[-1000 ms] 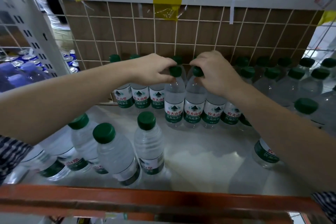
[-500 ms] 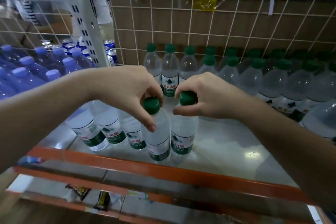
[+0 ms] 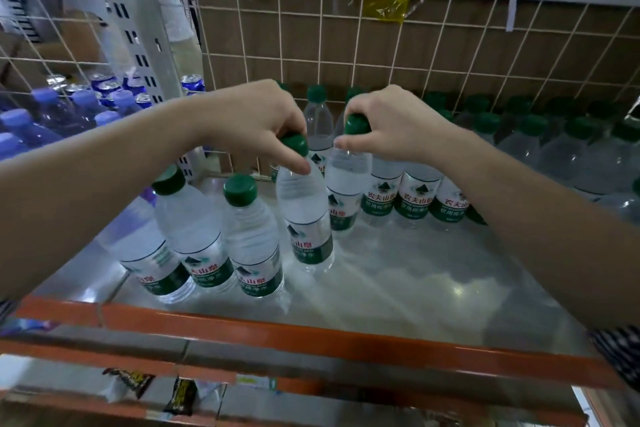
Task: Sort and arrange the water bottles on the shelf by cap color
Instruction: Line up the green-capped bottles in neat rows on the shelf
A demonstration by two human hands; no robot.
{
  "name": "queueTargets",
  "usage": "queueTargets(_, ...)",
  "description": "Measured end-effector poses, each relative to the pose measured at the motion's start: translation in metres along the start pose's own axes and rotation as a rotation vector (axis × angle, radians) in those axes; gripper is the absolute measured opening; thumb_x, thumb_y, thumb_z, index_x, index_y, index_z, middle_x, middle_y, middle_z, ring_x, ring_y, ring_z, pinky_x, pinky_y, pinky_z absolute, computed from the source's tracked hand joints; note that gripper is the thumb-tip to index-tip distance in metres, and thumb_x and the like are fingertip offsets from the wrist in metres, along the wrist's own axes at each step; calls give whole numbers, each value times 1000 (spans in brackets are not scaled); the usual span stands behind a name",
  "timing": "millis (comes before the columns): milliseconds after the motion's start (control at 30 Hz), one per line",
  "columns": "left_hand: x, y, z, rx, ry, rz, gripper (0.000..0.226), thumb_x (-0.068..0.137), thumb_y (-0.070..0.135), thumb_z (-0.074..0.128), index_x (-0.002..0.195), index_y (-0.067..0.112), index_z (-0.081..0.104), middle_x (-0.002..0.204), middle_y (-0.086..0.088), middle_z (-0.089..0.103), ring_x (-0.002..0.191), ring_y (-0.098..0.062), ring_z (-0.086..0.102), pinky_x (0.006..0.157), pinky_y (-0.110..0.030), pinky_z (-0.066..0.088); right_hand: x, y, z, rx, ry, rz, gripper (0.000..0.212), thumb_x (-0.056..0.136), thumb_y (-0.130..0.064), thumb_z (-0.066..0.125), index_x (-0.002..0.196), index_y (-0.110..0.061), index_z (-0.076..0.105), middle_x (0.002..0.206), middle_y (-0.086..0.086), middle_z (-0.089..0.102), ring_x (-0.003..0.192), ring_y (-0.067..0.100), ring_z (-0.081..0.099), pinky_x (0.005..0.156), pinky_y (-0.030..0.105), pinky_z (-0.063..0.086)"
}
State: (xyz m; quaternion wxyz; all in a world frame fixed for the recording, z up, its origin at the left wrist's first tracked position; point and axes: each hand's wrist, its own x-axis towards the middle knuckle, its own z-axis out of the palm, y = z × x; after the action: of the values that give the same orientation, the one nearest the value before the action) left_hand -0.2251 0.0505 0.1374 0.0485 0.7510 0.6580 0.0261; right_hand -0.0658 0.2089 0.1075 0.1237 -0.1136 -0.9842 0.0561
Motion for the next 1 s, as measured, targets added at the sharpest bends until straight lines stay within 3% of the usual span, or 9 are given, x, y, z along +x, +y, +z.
queueTargets(100, 20, -21, -2, 42, -31, -47, 44, 80, 58, 64, 76, 14, 68, 56, 1, 54, 50, -13, 47, 58, -32, 43, 25, 8, 5, -61, -7, 11, 36, 89, -52, 61, 95, -17, 58, 76, -2, 59, 67, 14, 57, 56, 28, 42)
queueTargets(267, 46, -54, 5, 96, -24, -100, 40, 79, 55, 68, 91, 18, 74, 76, -3, 68, 68, -17, 59, 64, -31, 48, 51, 18, 12, -152, -95, 50, 37, 87, -48, 66, 99, -14, 58, 79, -2, 55, 73, 18, 56, 58, 30, 41)
queueTargets(433, 64, -73, 8, 25, 45, -134, 35, 78, 51, 73, 90, 19, 73, 68, 7, 67, 61, -5, 62, 52, -11, 36, 58, 29, 1, -122, -159, 66, 35, 84, -47, 71, 94, -15, 62, 81, 1, 64, 67, 13, 59, 56, 26, 46)
queueTargets(533, 75, -74, 14, 8, 100, -135, 36, 77, 55, 72, 84, 19, 73, 60, 9, 65, 52, 1, 58, 50, -8, 38, 58, 31, 1, -105, -195, 63, 34, 83, -46, 72, 92, -15, 65, 80, 2, 65, 67, 14, 61, 55, 25, 46)
queueTargets(633, 82, -73, 19, 8, 122, -163, 40, 76, 58, 72, 77, 18, 71, 56, 8, 65, 50, -1, 61, 51, -12, 37, 57, 30, 7, -100, -220, 87, 37, 83, -47, 71, 94, -12, 65, 84, 6, 66, 73, 21, 62, 61, 34, 50)
queueTargets(733, 81, -69, 22, 21, 157, -204, 49, 74, 63, 69, 72, 15, 71, 52, 9, 66, 48, 0, 62, 55, -18, 46, 55, 28, 9, -94, -209, 122, 45, 83, -50, 68, 98, -7, 65, 87, 12, 67, 79, 30, 64, 69, 41, 53)
queueTargets(867, 78, -64, 27, 30, 207, -229, 62, 72, 72, 59, 72, 11, 70, 54, 6, 68, 47, 1, 62, 58, -18, 51, 52, 25, 11, -100, -204, 156, 38, 86, -46, 67, 96, -10, 61, 86, 10, 64, 77, 27, 61, 60, 34, 48)
queueTargets(1000, 75, -62, 26, 33, 175, -246, 50, 82, 59, 63, 80, 9, 68, 60, 4, 69, 52, -4, 64, 64, -29, 55, 46, 22, 16, -140, -141, 151, 22, 90, -34, 66, 99, -14, 60, 91, 8, 63, 82, 26, 61, 62, 32, 45)
